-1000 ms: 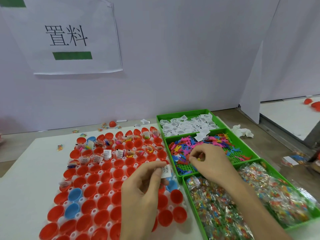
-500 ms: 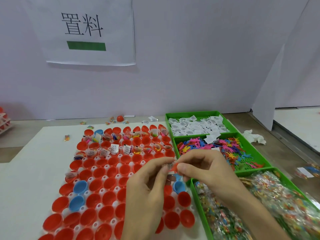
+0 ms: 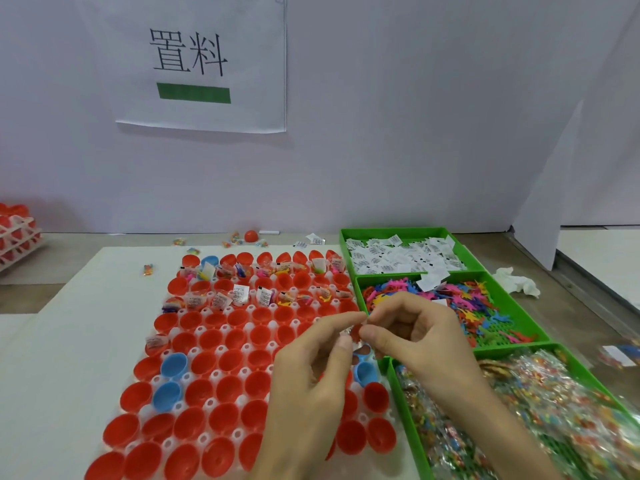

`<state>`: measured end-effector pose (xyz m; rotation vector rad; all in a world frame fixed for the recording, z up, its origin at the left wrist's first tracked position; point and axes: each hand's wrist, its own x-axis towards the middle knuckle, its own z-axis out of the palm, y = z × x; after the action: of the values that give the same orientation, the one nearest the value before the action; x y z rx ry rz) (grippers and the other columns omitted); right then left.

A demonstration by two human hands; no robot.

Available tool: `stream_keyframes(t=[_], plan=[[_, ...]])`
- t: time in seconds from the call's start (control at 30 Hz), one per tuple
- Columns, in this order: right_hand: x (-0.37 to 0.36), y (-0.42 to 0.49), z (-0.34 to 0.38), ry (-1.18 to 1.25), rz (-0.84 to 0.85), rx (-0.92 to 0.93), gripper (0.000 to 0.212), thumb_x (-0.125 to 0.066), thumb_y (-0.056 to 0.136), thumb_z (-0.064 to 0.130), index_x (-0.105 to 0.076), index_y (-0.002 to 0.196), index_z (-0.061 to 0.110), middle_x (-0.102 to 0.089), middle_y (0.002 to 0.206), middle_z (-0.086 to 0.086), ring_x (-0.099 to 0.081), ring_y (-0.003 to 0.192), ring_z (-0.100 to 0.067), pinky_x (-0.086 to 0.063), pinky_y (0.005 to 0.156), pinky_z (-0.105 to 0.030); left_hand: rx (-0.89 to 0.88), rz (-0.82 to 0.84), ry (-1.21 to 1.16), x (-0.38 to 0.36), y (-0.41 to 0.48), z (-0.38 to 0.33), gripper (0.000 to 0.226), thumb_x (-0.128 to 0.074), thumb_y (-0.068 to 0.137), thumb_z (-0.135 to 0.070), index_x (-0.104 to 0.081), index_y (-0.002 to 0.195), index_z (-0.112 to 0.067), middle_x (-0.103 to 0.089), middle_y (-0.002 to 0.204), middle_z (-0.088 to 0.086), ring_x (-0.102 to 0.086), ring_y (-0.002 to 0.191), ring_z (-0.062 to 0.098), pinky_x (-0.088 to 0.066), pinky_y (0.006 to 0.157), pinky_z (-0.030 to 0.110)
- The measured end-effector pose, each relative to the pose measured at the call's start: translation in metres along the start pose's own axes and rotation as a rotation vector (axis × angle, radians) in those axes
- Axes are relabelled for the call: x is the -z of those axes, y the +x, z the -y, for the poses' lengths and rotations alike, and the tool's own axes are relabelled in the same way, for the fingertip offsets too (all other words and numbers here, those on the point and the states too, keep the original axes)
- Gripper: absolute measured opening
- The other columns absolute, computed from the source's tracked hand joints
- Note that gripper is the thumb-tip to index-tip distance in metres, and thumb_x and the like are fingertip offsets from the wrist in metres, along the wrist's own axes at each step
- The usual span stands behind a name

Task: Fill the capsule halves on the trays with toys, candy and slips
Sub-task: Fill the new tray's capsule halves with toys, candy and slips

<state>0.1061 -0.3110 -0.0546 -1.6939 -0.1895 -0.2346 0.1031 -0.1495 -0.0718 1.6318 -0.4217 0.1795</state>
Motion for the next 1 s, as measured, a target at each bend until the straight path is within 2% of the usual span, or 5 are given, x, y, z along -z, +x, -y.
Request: stream_keyframes(t=[0.17,0.33,0.47,0.77,1.0], plan=[[0.006,0.001,-0.001,0.007,-0.003,-0.029,0.019,-0.084,0.073,0.024,-0.075,0.089,0.027,-0.071,0.080,-0.006,-0.072,0.076,-0.024,-0.055,0.067,-0.024,0.037,0.022,-0.065,-0.001,-0.001,0.002,0.046,-0.058,0.097,0.003,-0.063,0.128,-0.030,-0.077,0.104,-0.012,-0.072,0.101,0.004,-0.055,0.082,0.015],[0.006,0.000,0.003,-0.004,0.068,-0.010,0.022,-0.080,0.078,0.029,-0.077,0.100,0.032,-0.074,0.086,0.003,-0.073,0.079,-0.014,-0.056,0.071,-0.020,0.044,-0.026,-0.180,0.002,0.002,0.002,0.030,-0.064,0.092,0.001,-0.072,0.109,-0.023,-0.079,0.098,-0.004,-0.074,0.095,0.011,-0.058,0.081,0.020],[0.003,-0.001,0.006,-0.007,0.049,0.041,0.017,-0.077,0.081,0.023,-0.078,0.097,0.027,-0.078,0.088,-0.003,-0.076,0.081,-0.019,-0.058,0.073,-0.022,0.056,-0.099,-0.293,0.002,0.002,-0.001,0.019,-0.070,0.084,-0.008,-0.080,0.096,-0.018,-0.079,0.089,0.002,-0.076,0.084,0.016,-0.057,0.072,0.017],[0.003,-0.004,0.012,0.092,0.058,0.026,0.008,-0.079,0.074,0.016,-0.076,0.081,0.018,-0.075,0.082,-0.014,-0.075,0.074,-0.028,-0.060,0.070,-0.028,0.112,-0.062,-0.405,0.007,0.004,-0.003,0.022,-0.073,0.076,-0.018,-0.081,0.097,-0.021,-0.077,0.081,0.010,-0.076,0.073,0.022,-0.059,0.064,0.021],[0.004,-0.004,0.014,0.195,0.095,-0.026,0.034,-0.089,0.063,0.050,-0.076,0.079,0.022,-0.073,0.075,-0.005,-0.071,0.069,-0.019,-0.057,0.067,-0.024,0.245,-0.004,-0.683,0.005,0.003,-0.005,0.022,-0.077,0.063,-0.025,-0.081,0.081,-0.013,-0.075,0.073,0.014,-0.075,0.066,0.019,-0.058,0.061,0.021]])
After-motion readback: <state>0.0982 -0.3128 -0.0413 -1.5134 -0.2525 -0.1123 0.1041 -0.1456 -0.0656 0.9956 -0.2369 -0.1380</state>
